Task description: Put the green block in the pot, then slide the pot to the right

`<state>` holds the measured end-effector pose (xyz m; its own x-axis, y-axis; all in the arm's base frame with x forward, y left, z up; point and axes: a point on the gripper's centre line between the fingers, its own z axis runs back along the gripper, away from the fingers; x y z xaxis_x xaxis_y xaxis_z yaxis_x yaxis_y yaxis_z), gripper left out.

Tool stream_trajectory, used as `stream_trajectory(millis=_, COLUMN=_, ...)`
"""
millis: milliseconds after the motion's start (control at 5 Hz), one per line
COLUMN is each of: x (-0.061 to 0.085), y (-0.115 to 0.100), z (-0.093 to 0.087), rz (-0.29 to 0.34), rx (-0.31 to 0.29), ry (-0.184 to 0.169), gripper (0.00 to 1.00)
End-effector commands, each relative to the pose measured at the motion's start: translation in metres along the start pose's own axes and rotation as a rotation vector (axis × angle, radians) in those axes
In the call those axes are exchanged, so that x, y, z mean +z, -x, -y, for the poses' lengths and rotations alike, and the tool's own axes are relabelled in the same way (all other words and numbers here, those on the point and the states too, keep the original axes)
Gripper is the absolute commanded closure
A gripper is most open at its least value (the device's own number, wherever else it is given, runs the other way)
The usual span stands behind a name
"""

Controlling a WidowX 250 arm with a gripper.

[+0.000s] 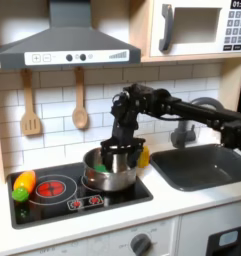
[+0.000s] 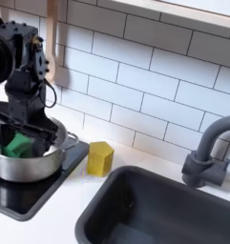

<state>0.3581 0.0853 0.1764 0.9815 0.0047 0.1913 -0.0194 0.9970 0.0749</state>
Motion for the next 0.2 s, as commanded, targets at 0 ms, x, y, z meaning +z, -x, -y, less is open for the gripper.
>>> stream_trajectory(millis=0, x=0.0019, y=0.0028, z=0.0053, rz=-0.018, rx=-0.002, ry=0.008, gripper=0.00)
